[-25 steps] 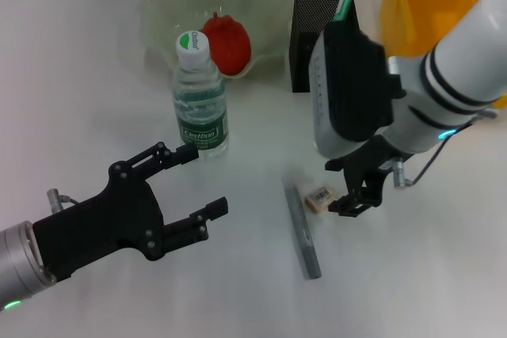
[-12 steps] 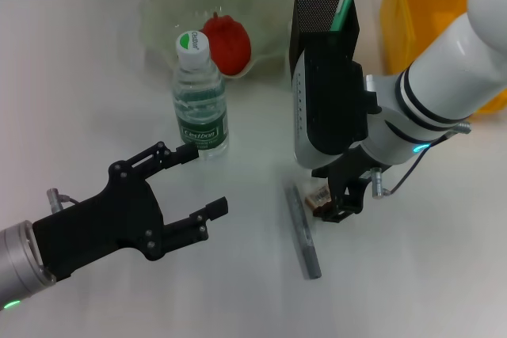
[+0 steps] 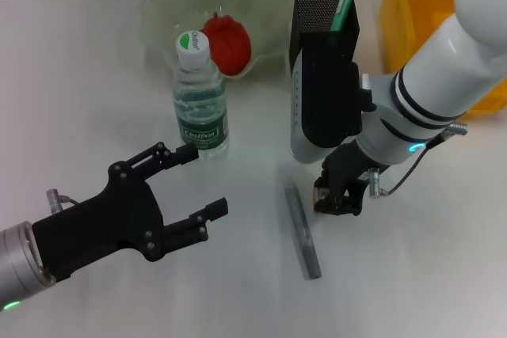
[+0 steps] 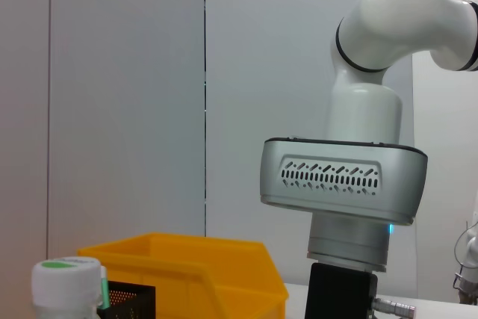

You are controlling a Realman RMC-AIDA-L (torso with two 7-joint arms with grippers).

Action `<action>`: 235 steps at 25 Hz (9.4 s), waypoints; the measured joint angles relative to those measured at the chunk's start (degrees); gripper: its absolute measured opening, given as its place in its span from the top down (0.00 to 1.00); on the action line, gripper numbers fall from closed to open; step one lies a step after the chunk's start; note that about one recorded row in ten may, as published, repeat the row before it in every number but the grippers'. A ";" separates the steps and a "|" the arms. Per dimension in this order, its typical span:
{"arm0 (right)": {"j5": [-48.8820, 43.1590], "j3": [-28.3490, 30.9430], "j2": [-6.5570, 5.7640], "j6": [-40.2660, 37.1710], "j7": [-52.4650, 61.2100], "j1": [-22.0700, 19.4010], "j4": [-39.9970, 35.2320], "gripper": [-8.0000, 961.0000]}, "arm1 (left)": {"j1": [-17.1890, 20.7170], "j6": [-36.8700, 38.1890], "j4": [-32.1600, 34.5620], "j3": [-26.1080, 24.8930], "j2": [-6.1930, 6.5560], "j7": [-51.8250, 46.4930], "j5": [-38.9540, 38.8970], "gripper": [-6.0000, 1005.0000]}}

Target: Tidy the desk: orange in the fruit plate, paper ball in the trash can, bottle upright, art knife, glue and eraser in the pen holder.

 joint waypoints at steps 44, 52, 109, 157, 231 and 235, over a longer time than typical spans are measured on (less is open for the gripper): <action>1.93 29.46 -0.43 19.96 9.32 -0.66 -1.77 0.50 | -0.34 0.52 0.44 -0.09 0.00 -0.28 0.00 0.22; 1.87 26.88 -0.35 1.50 23.94 -7.71 -23.26 0.38 | 0.58 1.01 0.51 -0.74 0.56 0.02 0.00 0.22; 1.98 -6.14 0.09 -0.53 43.67 6.11 1.67 0.54 | 1.75 1.44 0.53 -2.11 0.53 0.47 0.00 0.22; 25.08 26.56 -0.69 5.58 20.11 -18.59 -27.64 0.93 | 1.16 1.66 0.53 -2.18 0.09 0.42 0.02 0.22; -14.24 6.49 0.09 20.17 29.65 9.98 20.38 0.75 | 1.23 1.11 -0.18 -2.20 -0.18 2.05 0.09 0.22; -14.24 6.57 0.09 19.62 29.65 10.21 20.39 0.77 | 1.23 1.11 -0.18 -2.20 -0.18 2.05 0.09 0.22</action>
